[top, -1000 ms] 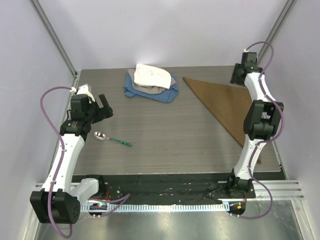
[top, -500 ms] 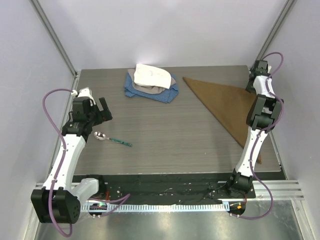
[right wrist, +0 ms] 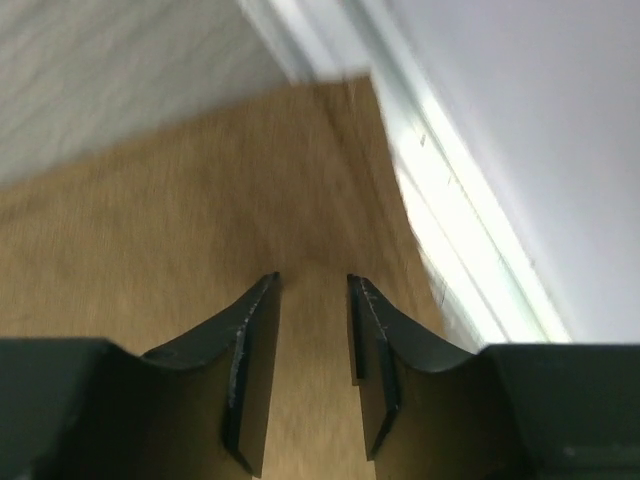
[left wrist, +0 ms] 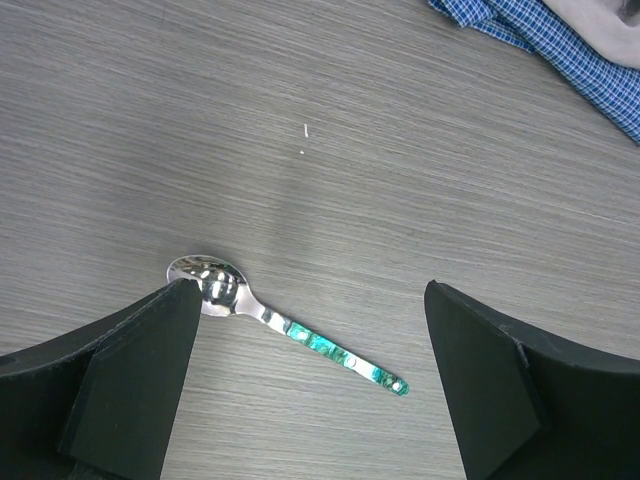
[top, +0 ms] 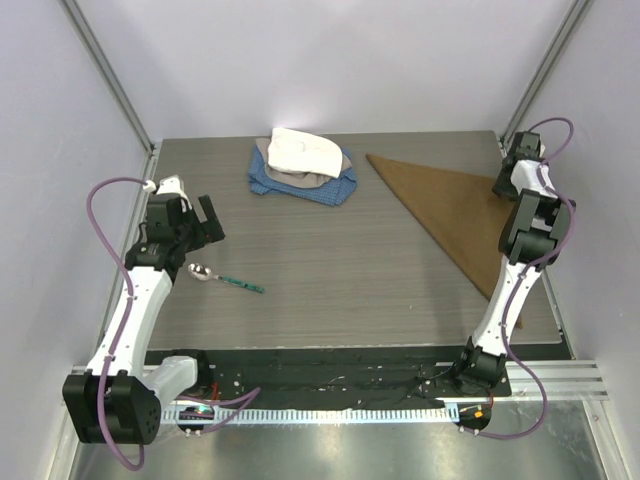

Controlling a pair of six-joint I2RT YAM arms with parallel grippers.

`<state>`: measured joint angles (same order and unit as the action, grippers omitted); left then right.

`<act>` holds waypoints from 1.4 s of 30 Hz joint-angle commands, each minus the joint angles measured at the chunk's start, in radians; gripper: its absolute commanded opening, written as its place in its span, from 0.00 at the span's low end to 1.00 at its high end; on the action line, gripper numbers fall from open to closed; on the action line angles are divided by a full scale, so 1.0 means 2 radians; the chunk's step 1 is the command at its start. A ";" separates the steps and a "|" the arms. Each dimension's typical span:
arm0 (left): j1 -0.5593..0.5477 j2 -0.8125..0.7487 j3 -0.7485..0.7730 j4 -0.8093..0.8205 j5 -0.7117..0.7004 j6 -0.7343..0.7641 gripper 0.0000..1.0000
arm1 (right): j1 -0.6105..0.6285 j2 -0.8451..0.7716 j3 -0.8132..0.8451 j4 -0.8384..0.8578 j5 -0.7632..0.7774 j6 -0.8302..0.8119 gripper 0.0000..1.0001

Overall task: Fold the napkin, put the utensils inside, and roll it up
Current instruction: Fold the napkin

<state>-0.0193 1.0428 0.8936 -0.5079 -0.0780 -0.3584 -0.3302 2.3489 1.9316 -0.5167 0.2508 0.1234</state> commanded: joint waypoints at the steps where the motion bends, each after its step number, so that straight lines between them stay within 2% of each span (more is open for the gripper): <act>1: 0.003 -0.002 0.004 0.022 0.001 0.000 1.00 | 0.015 -0.121 -0.091 0.023 -0.035 0.033 0.42; 5: 0.003 -0.013 0.005 0.019 0.001 -0.002 1.00 | 0.050 -0.182 -0.177 0.034 -0.017 0.036 0.45; 10: 0.003 -0.017 0.010 0.012 0.015 -0.001 1.00 | 0.108 -0.206 -0.221 0.031 0.000 0.033 0.46; 20: 0.003 -0.039 0.016 0.005 0.037 0.003 1.00 | 0.155 -0.164 -0.196 -0.012 -0.005 0.033 0.47; 31: 0.003 -0.051 0.013 0.009 0.057 0.000 1.00 | 0.165 -0.134 -0.216 -0.028 -0.026 0.043 0.47; 42: 0.003 -0.057 0.013 0.011 0.063 -0.002 1.00 | 0.202 -0.121 -0.236 -0.029 -0.035 0.067 0.47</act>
<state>-0.0193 0.9516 0.8936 -0.5133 0.0284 -0.3592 0.0372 2.0682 1.4956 -0.5400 0.2150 0.2157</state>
